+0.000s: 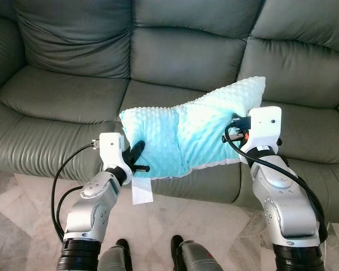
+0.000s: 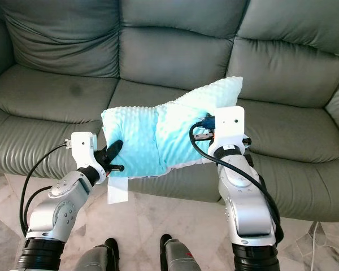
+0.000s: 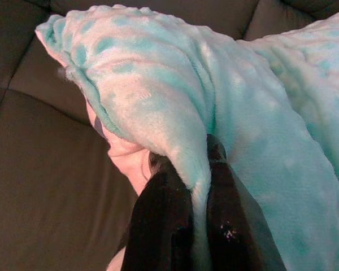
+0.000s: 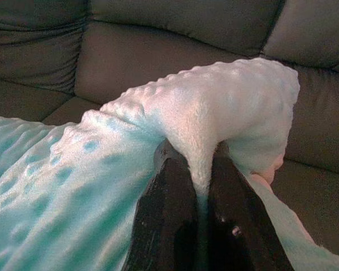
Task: Move the pillow to the sofa
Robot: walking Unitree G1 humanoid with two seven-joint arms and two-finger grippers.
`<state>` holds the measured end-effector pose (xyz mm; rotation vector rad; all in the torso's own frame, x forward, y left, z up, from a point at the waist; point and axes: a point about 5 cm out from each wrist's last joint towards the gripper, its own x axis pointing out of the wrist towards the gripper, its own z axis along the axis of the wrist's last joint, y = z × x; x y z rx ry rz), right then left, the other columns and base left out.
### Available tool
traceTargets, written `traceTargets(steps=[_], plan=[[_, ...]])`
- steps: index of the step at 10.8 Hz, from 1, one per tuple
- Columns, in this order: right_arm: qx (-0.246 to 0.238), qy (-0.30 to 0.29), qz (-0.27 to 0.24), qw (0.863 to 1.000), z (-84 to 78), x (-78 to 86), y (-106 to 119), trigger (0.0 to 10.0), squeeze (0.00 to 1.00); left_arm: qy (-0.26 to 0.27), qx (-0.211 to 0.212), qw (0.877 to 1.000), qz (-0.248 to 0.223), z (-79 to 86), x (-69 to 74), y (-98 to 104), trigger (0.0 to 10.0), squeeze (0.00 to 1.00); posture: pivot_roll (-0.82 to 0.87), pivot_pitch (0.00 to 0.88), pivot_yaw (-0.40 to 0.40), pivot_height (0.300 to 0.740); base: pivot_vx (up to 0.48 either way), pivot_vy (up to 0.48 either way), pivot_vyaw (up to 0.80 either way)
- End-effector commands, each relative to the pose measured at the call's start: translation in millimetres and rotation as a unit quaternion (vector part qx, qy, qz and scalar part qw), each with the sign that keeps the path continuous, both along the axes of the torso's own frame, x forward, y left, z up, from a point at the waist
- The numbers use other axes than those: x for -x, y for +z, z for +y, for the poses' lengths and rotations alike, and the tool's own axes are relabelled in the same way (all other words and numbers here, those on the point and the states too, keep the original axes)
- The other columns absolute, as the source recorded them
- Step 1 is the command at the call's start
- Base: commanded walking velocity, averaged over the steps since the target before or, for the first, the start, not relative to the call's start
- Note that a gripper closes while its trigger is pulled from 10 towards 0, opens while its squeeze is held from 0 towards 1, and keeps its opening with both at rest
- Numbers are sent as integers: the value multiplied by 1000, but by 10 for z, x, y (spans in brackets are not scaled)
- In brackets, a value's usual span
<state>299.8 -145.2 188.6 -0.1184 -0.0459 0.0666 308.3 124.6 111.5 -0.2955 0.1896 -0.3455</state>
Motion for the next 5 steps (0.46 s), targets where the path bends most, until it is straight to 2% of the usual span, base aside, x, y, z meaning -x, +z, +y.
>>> traceTargets(steps=[1,2,4,5], plan=[[-1,1,-3,1000,-1,33,14,10000,0,-16,0,1000,-4,-43,20,13,10000,0,-154,281,-66,740,0,0,0],[-2,0,-1,1000,-7,33,0,10000,0,-21,1,1000,-7,-69,-11,9,10000,0,-149,283,-66,740,0,0,0],[-6,0,2,1000,13,41,-29,10000,0,-29,1,1000,-10,-207,-165,-5,10000,0,-160,285,-61,740,0,0,0],[-6,-2,3,1000,1,59,-36,10000,0,-40,4,999,-17,-257,-178,13,10000,0,-172,287,-56,740,240,0,0]])
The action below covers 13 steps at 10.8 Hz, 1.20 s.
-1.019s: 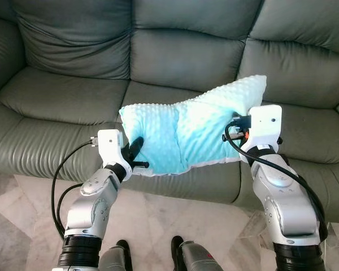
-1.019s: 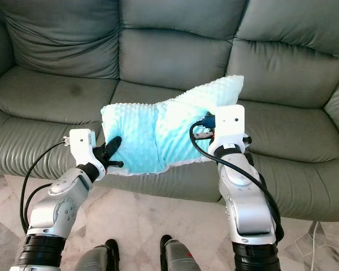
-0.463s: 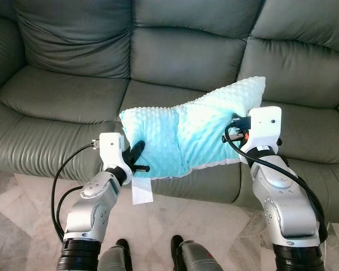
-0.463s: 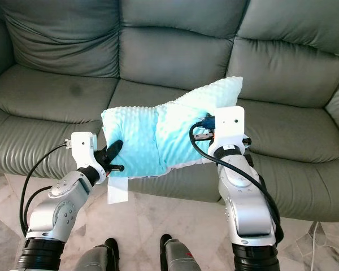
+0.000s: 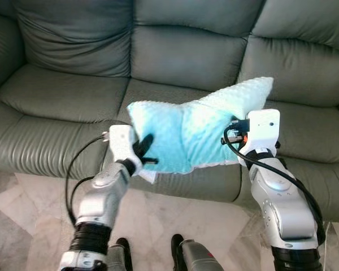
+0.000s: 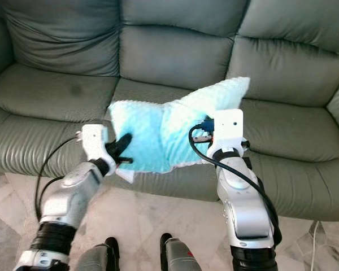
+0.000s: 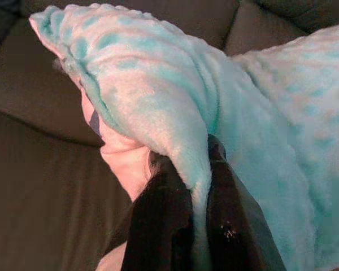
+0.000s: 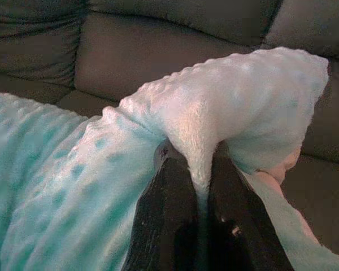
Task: Move the pillow to the sofa
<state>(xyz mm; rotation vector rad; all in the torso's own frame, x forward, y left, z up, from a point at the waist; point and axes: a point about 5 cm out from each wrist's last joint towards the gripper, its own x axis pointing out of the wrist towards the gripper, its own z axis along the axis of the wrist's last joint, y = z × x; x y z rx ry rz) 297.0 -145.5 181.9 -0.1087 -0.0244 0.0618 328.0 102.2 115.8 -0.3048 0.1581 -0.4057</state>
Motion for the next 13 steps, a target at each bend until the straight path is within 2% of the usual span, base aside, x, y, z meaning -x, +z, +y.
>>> traceTargets(steps=[1,3,6,13], plan=[[-1,-2,-6,1000,-16,41,23,10000,0,-17,-6,1000,2,-47,26,-50,10000,0,-171,288,-54,740,244,0,0],[-1,-5,-4,1000,-17,47,7,10000,0,-20,-5,1000,7,-64,34,-102,10000,0,-167,292,-48,740,240,0,0],[-2,-4,-3,1000,-10,44,-8,10000,0,-21,-3,1000,-1,-48,13,-97,10000,0,-168,293,-48,740,0,0,0],[4,-7,-2,1000,-17,40,-7,10000,0,-29,0,1000,-6,-76,8,-87,10000,0,-171,291,-48,740,384,0,0]])
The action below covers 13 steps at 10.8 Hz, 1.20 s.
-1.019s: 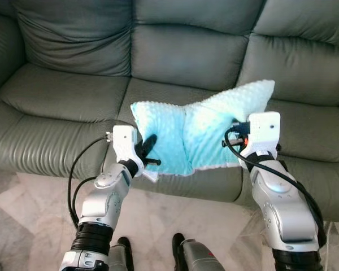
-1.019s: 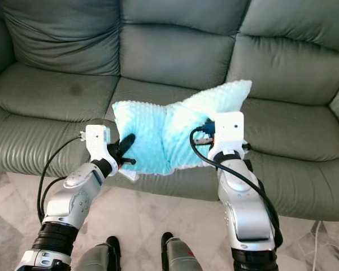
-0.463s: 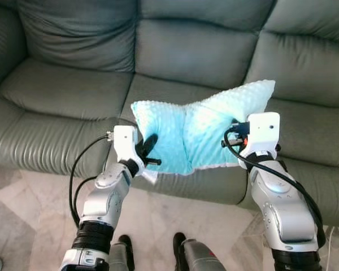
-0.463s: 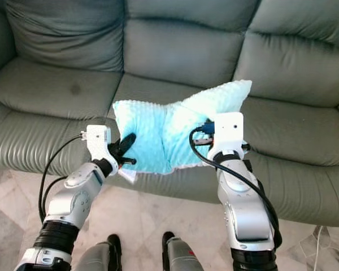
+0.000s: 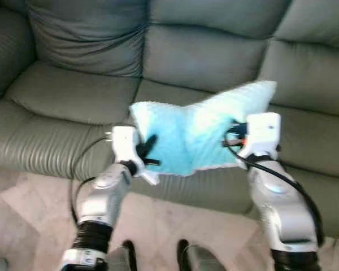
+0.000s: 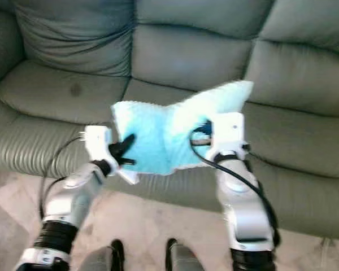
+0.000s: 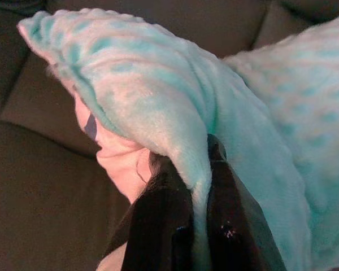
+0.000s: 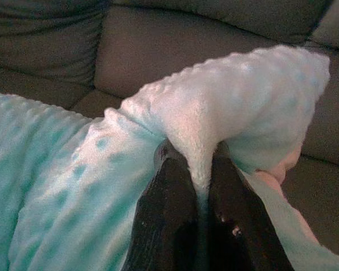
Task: Move the pillow to the sofa
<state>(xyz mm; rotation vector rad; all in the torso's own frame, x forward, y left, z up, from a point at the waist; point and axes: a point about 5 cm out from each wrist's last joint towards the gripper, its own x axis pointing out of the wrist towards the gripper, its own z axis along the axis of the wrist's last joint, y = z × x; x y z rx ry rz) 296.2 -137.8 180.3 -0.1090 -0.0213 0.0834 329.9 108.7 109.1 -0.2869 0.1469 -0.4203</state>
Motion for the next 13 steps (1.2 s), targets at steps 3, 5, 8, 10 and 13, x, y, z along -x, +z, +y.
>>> traceTargets(steps=[3,5,8,10,13], plan=[[4,-19,-3,1000,-95,31,8,10000,0,-20,11,1000,7,-141,22,-33,10000,0,-172,292,-47,740,121,0,0],[4,-18,-2,1000,-91,31,5,10000,0,-20,9,1000,12,-135,26,-45,10000,0,-170,290,-46,740,0,0,0],[6,-19,-1,1000,-90,31,-6,10000,0,-23,7,1000,17,-132,34,-66,10000,0,-169,286,-44,740,0,0,0],[1,-25,7,1000,-102,25,-47,10000,0,-25,-3,999,19,-136,14,-87,10000,0,-169,280,-38,740,0,0,-391],[-2,-30,23,999,-119,33,-170,10000,0,-5,-42,999,9,13,-57,-117,10000,0,-158,278,-34,740,0,0,-779]])
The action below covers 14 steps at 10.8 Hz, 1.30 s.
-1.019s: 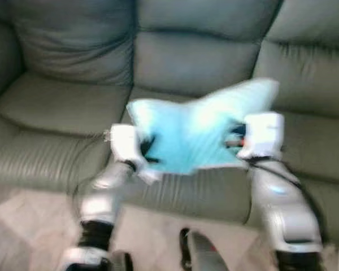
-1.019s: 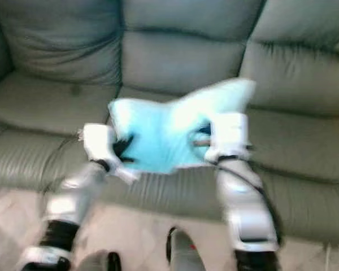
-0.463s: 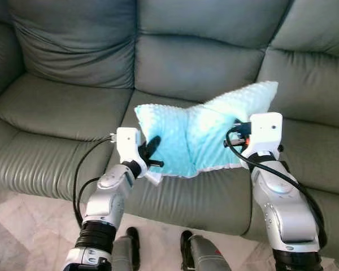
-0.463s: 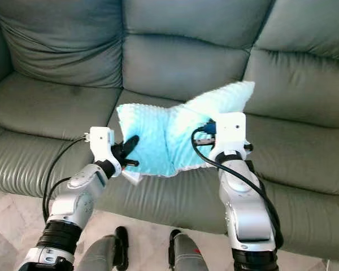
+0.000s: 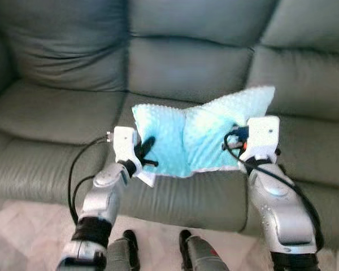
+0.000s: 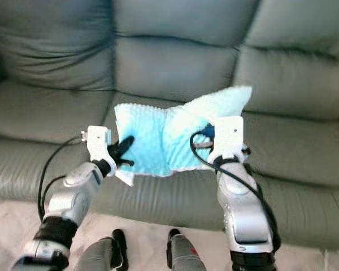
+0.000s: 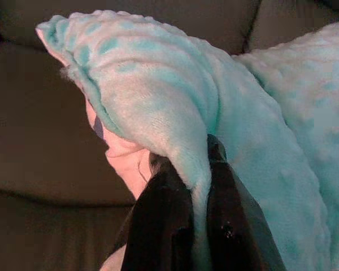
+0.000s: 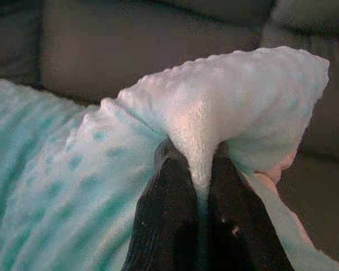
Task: Move the pillow to the sofa
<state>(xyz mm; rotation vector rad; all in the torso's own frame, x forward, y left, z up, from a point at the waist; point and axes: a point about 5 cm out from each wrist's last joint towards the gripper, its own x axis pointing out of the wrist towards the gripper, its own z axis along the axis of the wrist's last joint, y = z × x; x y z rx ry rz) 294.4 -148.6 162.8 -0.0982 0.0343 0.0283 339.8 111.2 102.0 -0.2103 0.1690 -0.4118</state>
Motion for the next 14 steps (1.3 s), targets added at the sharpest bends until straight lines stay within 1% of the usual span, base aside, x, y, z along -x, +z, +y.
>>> traceTargets(steps=[1,2,4,5,6,7,8,9,10,11,12,13,14], plan=[[-7,-6,10,1000,-31,19,-81,10000,0,15,-15,1000,8,60,-4,-91,10000,0,-156,280,-34,740,0,0,0],[-3,-17,31,999,-99,26,-235,10000,0,37,-35,999,11,141,-82,-144,10000,0,-158,285,-32,740,0,0,0],[-4,-37,56,998,-212,29,-411,10000,0,52,-82,995,24,215,-128,-234,10000,0,-171,303,-17,740,0,0,0],[-17,-48,76,996,-276,29,-517,10000,0,75,-80,993,35,273,-147,-258,10000,0,-170,316,-10,740,0,0,0],[-23,-60,95,993,-339,38,-628,10000,0,92,-88,991,37,308,-155,-280,10000,0,-166,334,-2,740,0,0,0],[-29,-68,105,992,-372,36,-696,10000,0,101,-90,990,51,317,-144,-325,10000,0,-166,344,1,740,0,0,0],[-37,-74,110,990,-395,49,-753,10000,0,104,-100,989,40,307,-140,-330,10000,0,-162,366,9,740,0,0,0],[-35,-77,114,990,-428,61,-814,10000,0,94,-106,989,49,255,-124,-369,10000,0,-163,382,16,740,0,0,0],[-18,-71,111,991,-473,73,-877,10000,0,70,-116,989,51,140,-101,-405,10000,0,-169,400,26,740,0,0,0],[-13,-76,112,991,-526,75,-922,10000,0,62,-111,990,59,75,-82,-435,10000,0,-173,408,29,740,0,0,0],[-7,-80,109,991,-565,62,-930,10000,0,66,-108,990,65,39,-83,-441,10000,0,-182,416,34,740,0,0,0],[-19,-84,115,990,-603,29,-961,10000,0,62,-92,992,67,-41,-105,-407,10000,0,-194,431,39,740,0,0,0],[-28,-84,120,989,-608,16,-998,10000,0,65,-98,991,62,-64,-125,-379,10000,0,-195,440,39,740,0,0,0]])
